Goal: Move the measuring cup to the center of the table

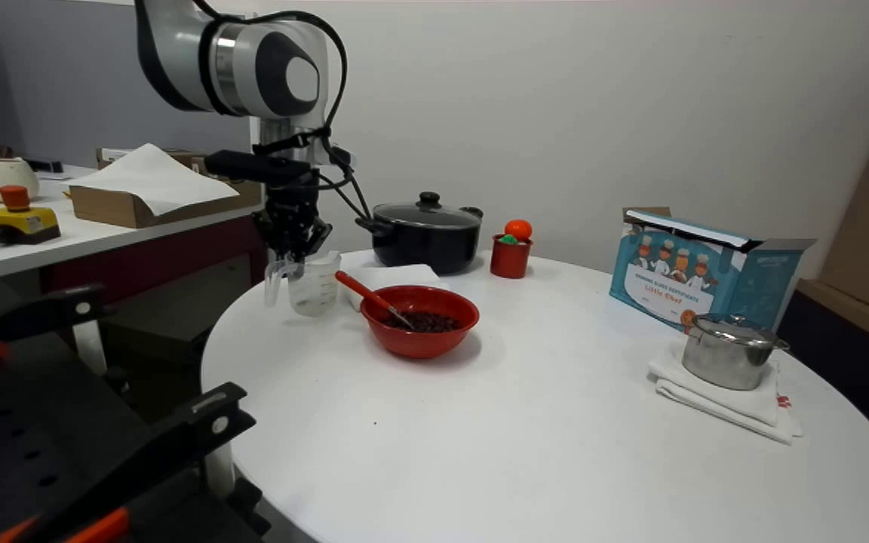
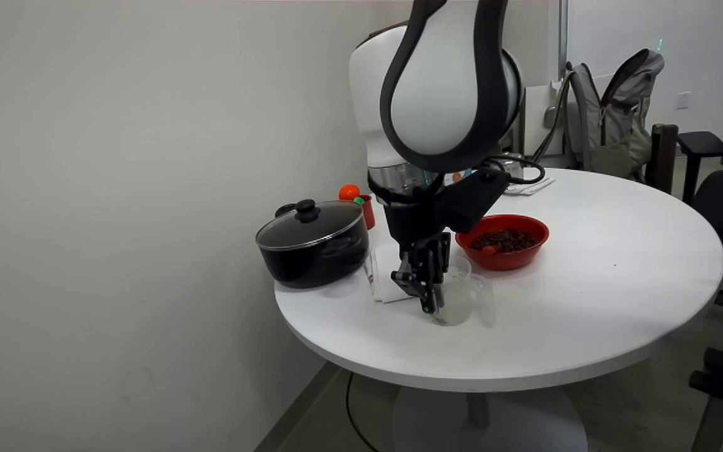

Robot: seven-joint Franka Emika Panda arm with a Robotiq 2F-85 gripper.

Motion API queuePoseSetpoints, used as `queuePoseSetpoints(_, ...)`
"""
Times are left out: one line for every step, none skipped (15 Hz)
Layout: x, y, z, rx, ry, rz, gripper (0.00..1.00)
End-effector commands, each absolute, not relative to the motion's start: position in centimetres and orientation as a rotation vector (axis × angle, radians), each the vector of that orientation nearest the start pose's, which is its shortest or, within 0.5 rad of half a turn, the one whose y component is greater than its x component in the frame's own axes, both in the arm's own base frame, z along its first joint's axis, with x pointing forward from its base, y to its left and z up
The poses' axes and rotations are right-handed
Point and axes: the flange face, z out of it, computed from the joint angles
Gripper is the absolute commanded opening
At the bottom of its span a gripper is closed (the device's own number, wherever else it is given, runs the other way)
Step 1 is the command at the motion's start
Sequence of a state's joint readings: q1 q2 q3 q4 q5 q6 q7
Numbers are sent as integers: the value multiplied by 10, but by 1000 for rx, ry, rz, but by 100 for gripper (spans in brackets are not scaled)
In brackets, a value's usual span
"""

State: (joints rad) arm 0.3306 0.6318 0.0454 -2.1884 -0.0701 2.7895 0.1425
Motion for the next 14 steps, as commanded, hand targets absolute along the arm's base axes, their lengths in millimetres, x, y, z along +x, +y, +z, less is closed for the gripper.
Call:
queuePoseSetpoints(512, 200, 105, -3118, -401, 46, 5)
queuePoseSetpoints(516, 197, 109, -3115, -388, 59, 1)
queuePoseSetpoints(521, 193, 116, -3113, -374, 82, 5)
queuePoseSetpoints(525, 189, 121, -3116, -361, 112, 6)
queuePoseSetpoints(530, 185, 127, -3120, -345, 143, 6)
queuePoseSetpoints(536, 179, 135, -3129, -323, 191, 8)
queuePoseSetpoints(543, 173, 145, -3135, -293, 237, 8)
queuePoseSetpoints(550, 166, 157, -3139, -259, 275, 7)
queuePoseSetpoints(558, 160, 168, -3144, -222, 300, 7)
queuePoseSetpoints(568, 153, 183, -3155, -167, 306, 7)
queuePoseSetpoints(576, 147, 197, -3160, -131, 317, 6)
queuePoseSetpoints(585, 141, 214, -3169, -84, 304, 7)
queuePoseSetpoints(592, 137, 232, -3163, -89, 308, 6)
queuePoseSetpoints(596, 135, 248, -3162, -149, 321, 6)
